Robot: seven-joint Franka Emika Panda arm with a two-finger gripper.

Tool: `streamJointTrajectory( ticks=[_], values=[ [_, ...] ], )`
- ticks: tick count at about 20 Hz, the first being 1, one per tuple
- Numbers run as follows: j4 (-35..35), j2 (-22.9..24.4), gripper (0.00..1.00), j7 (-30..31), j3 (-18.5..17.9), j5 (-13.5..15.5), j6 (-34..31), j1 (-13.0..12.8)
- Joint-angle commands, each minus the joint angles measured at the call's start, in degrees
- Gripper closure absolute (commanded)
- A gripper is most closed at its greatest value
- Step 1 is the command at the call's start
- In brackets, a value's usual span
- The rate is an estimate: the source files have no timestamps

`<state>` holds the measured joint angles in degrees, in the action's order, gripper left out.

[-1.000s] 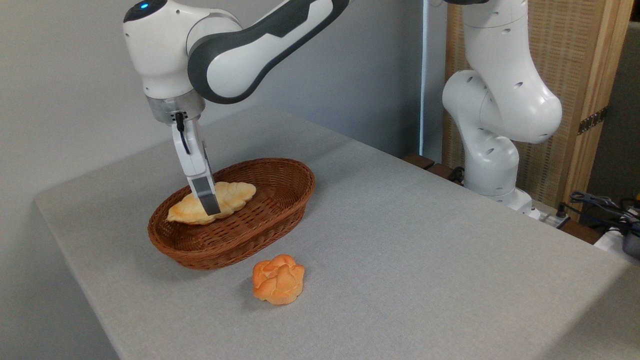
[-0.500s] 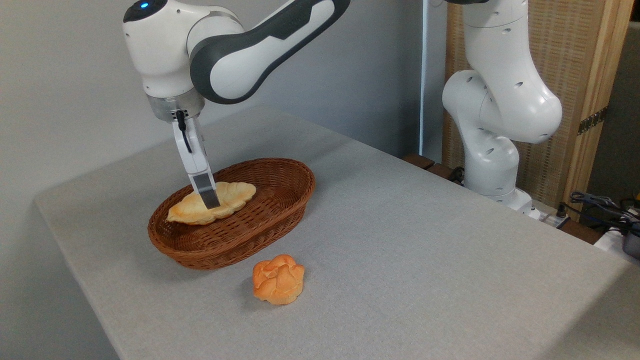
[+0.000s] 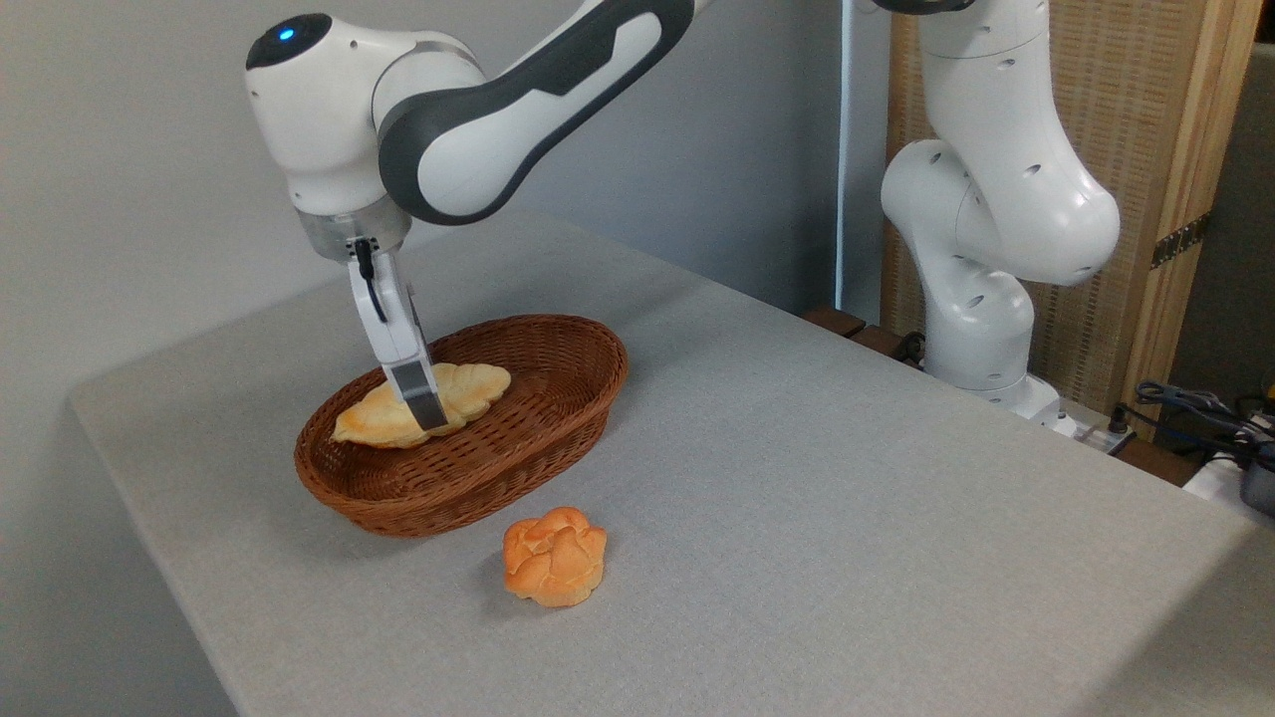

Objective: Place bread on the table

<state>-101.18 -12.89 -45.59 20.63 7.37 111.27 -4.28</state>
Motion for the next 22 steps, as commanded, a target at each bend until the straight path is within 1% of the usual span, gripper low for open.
streamJointTrajectory(
  ticks=[1,3,8,9,11,12,17,18,19,22],
  values=[
    [0.2,-1.4,0.00,-1.3,-0.2,-1.5,-0.6,0.2],
    [0.2,-2.0,0.00,-1.3,-0.1,-2.4,-0.5,0.2],
    [0.2,-2.2,0.01,-0.6,0.0,-2.4,-0.5,0.1],
    [0.2,-2.2,0.16,-0.6,0.0,-2.4,-0.5,0.1],
    [0.2,-2.2,0.54,-0.6,0.0,-2.4,-0.5,0.1],
    [0.2,-2.2,0.58,-0.6,0.0,-2.3,-0.5,0.1],
    [0.3,-2.2,0.56,-0.6,0.0,-2.1,-0.5,0.1],
    [0.3,-2.2,0.52,-0.6,0.0,-2.0,-0.5,0.1],
    [0.3,-2.2,0.50,-0.6,0.0,-2.0,-0.5,0.1],
    [0.5,-2.2,0.51,-0.6,0.0,-2.1,-0.5,0.1]
  ],
)
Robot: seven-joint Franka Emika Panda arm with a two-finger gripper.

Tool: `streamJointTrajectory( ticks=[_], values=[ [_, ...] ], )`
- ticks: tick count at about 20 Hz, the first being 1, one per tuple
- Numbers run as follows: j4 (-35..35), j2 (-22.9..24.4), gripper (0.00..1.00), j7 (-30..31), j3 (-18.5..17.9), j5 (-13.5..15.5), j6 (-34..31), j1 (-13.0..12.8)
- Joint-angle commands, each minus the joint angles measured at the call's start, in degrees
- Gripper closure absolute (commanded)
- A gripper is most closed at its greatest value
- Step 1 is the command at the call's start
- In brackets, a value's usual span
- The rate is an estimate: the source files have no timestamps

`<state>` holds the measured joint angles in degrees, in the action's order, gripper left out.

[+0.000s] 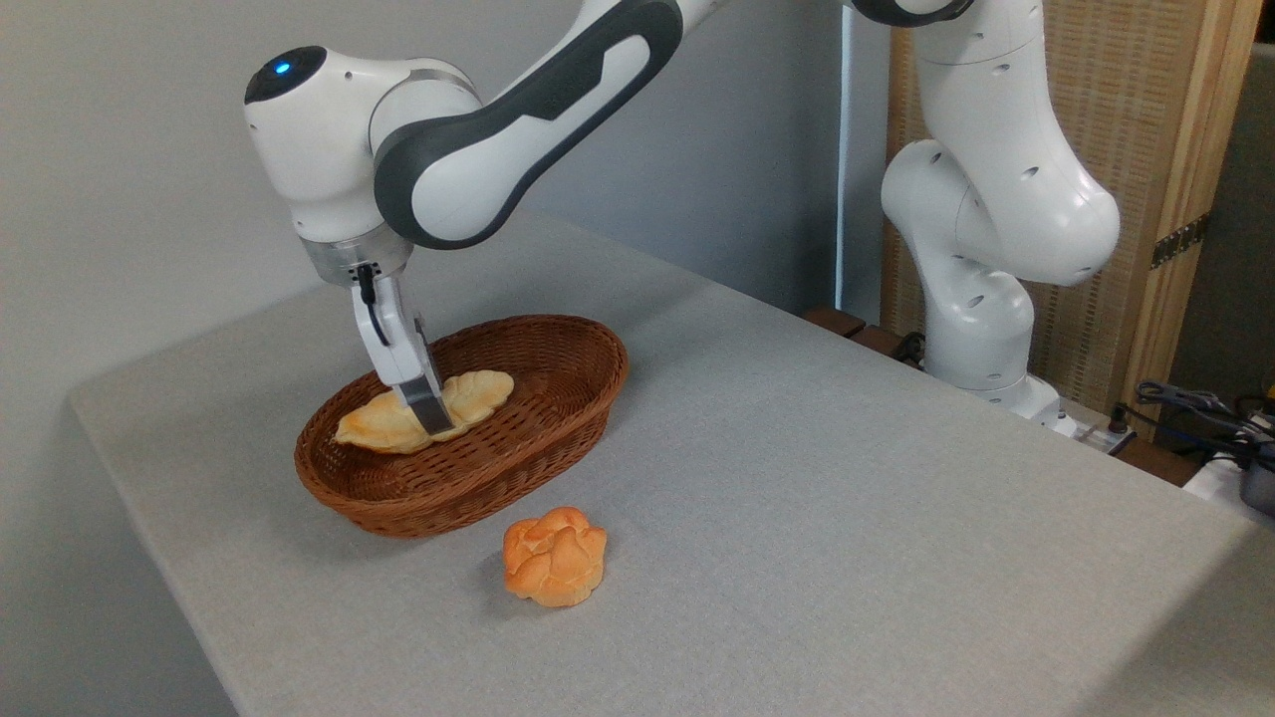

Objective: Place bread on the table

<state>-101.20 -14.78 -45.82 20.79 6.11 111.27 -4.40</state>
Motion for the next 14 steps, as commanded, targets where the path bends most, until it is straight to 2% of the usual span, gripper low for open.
streamJointTrajectory(
  ticks=[1,14],
  values=[
    [0.6,-0.3,0.51,-0.3,-0.1,-0.7,-0.5,0.2],
    [1.2,2.6,0.53,-0.6,-0.5,-0.4,-2.5,0.5]
  ],
)
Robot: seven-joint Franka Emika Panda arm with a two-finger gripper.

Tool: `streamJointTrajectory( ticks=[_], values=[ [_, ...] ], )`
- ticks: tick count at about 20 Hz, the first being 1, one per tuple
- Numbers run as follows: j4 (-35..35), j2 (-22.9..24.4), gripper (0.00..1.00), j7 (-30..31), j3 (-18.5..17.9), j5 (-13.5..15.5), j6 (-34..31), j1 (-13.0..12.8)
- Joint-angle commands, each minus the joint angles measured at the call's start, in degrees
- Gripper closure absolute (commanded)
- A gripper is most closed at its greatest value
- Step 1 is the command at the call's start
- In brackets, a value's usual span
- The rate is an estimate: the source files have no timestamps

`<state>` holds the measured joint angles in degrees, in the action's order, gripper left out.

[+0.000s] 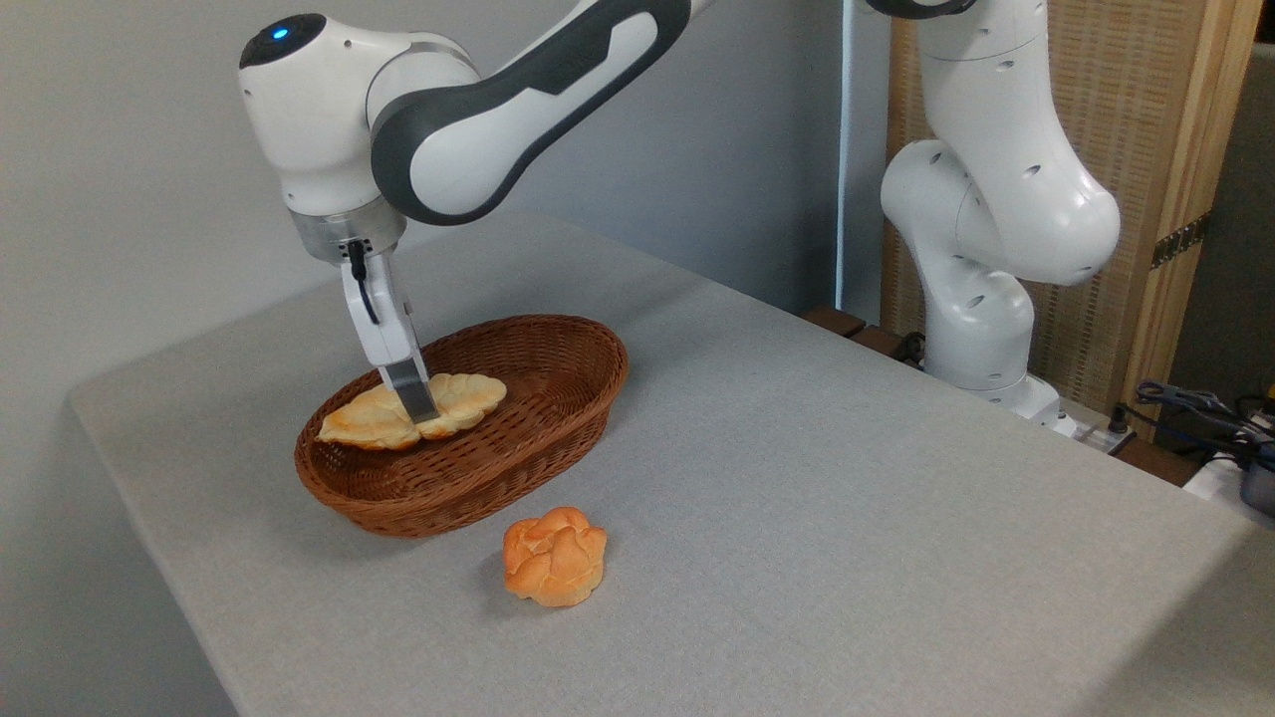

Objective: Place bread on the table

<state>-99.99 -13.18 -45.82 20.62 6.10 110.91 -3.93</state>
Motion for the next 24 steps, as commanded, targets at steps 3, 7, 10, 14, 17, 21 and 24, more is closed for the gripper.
streamJointTrajectory(
  ticks=[3,7,10,14,17,21,24],
  values=[
    [0.0,1.7,0.53,-0.7,-0.5,-0.4,-2.3,0.2],
    [0.0,1.8,0.54,-0.7,-0.5,-0.4,-2.4,0.2],
    [0.0,1.8,0.57,-0.7,-0.6,-0.4,-2.4,0.2],
    [0.0,1.8,0.62,-0.7,-0.6,-0.4,-2.4,0.2],
    [0.0,1.9,0.69,-0.6,-0.7,-0.4,-2.4,0.2],
    [0.0,2.6,0.68,-0.6,-0.7,-0.4,-2.4,0.3],
    [0.0,3.0,0.68,-0.6,-0.7,-0.4,-2.4,0.3]
  ],
)
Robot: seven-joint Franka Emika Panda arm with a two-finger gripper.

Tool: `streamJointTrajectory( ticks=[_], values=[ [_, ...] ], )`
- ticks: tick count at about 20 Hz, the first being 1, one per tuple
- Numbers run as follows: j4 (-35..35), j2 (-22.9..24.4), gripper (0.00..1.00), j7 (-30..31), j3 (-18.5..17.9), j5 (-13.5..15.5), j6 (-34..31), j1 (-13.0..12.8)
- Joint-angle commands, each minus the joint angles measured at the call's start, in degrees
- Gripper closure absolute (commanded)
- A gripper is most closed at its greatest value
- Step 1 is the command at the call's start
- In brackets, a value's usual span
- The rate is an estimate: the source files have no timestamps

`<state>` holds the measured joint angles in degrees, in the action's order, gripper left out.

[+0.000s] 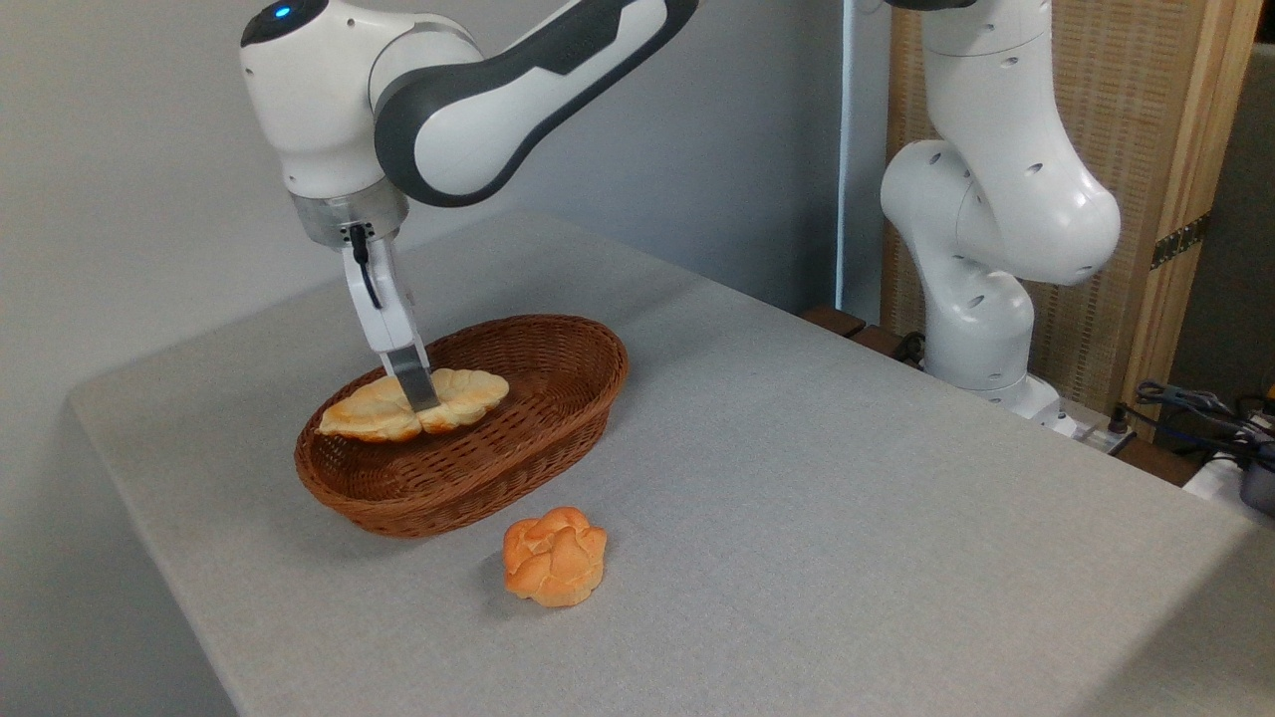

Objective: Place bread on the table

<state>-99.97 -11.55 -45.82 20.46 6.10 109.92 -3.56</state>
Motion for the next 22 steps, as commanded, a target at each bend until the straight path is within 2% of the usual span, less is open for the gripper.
streamJointTrajectory(
  ticks=[1,5,10,13,16,22],
  values=[
    [-0.1,1.4,0.68,-0.6,-0.5,-0.4,-1.4,0.0],
    [-0.1,2.1,0.68,-0.5,-0.5,0.0,-1.4,0.0],
    [-0.1,4.1,0.68,-0.4,-1.7,2.7,-2.3,0.0],
    [0.0,5.7,0.68,-0.4,-2.4,3.1,-4.4,0.0],
    [0.0,8.3,0.68,-0.5,-5.2,4.6,-7.7,0.0],
    [-0.1,14.2,0.68,-1.2,-13.2,4.9,-16.0,0.0]
  ],
)
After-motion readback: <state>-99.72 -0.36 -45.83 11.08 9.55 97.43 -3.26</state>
